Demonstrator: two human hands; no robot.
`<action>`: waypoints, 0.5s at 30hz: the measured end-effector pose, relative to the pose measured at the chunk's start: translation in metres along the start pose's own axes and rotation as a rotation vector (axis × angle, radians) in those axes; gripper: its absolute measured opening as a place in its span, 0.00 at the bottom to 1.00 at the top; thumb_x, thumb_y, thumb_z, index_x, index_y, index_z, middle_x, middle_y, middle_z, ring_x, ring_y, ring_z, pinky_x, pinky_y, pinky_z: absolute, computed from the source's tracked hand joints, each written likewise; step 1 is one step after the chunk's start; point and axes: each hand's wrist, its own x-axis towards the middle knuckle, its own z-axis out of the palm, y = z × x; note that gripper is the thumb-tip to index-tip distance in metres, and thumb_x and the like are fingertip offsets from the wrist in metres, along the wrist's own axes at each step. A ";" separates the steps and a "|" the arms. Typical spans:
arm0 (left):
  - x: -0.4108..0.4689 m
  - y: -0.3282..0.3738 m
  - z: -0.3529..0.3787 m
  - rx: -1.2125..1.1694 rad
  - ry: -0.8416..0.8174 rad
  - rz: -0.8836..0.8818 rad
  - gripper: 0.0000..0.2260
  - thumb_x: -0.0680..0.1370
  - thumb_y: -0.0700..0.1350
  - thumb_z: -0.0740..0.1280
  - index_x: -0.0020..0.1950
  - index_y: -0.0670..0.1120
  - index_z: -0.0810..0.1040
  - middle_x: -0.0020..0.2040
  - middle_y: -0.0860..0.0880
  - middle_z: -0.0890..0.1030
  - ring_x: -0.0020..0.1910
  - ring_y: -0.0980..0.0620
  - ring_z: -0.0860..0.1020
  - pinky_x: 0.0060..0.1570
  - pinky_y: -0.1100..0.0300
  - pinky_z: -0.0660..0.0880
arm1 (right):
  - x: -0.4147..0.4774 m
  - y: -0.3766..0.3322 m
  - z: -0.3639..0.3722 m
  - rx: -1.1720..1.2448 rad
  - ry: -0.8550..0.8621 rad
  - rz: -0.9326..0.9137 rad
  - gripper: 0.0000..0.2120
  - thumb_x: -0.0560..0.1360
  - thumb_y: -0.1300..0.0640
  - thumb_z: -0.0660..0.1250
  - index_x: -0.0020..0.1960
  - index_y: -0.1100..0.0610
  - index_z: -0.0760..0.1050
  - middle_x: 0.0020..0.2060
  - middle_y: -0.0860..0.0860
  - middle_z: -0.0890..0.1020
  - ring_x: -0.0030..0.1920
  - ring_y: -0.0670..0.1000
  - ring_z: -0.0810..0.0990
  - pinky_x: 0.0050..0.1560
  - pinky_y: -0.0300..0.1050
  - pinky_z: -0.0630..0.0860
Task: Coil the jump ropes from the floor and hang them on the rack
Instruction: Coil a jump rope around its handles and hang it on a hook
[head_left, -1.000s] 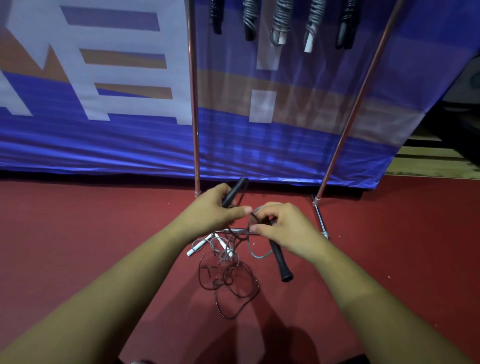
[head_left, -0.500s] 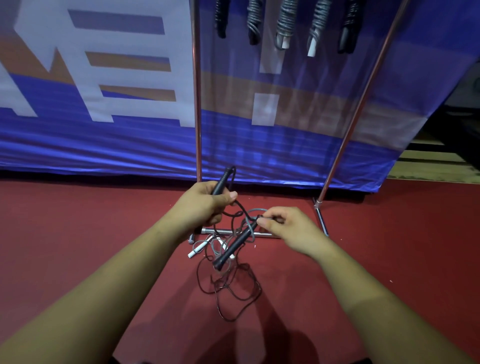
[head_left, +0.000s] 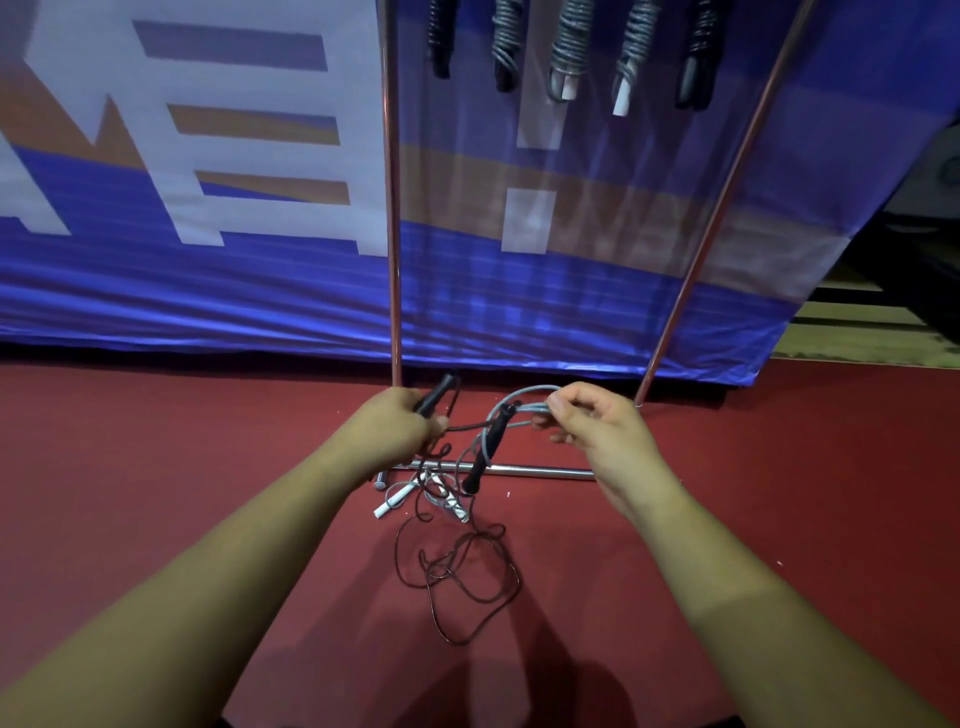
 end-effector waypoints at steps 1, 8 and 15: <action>0.000 -0.001 0.000 0.049 0.006 -0.008 0.08 0.80 0.46 0.67 0.49 0.41 0.78 0.36 0.46 0.78 0.28 0.52 0.72 0.31 0.61 0.68 | 0.000 0.000 0.000 0.005 -0.017 -0.013 0.08 0.77 0.61 0.67 0.40 0.54 0.79 0.37 0.50 0.83 0.44 0.51 0.80 0.46 0.43 0.75; -0.011 0.010 -0.002 -0.456 -0.127 0.106 0.10 0.82 0.41 0.65 0.40 0.44 0.71 0.25 0.54 0.72 0.22 0.58 0.67 0.22 0.67 0.62 | 0.002 0.002 -0.005 -0.201 -0.108 -0.023 0.13 0.73 0.71 0.67 0.44 0.53 0.75 0.34 0.52 0.81 0.36 0.48 0.80 0.45 0.48 0.74; -0.018 0.015 0.012 -0.446 -0.229 0.090 0.08 0.81 0.41 0.66 0.43 0.42 0.73 0.28 0.51 0.73 0.22 0.57 0.67 0.23 0.67 0.63 | -0.002 -0.005 0.008 -0.371 -0.150 -0.103 0.14 0.73 0.72 0.67 0.45 0.53 0.80 0.37 0.45 0.84 0.40 0.40 0.82 0.48 0.34 0.75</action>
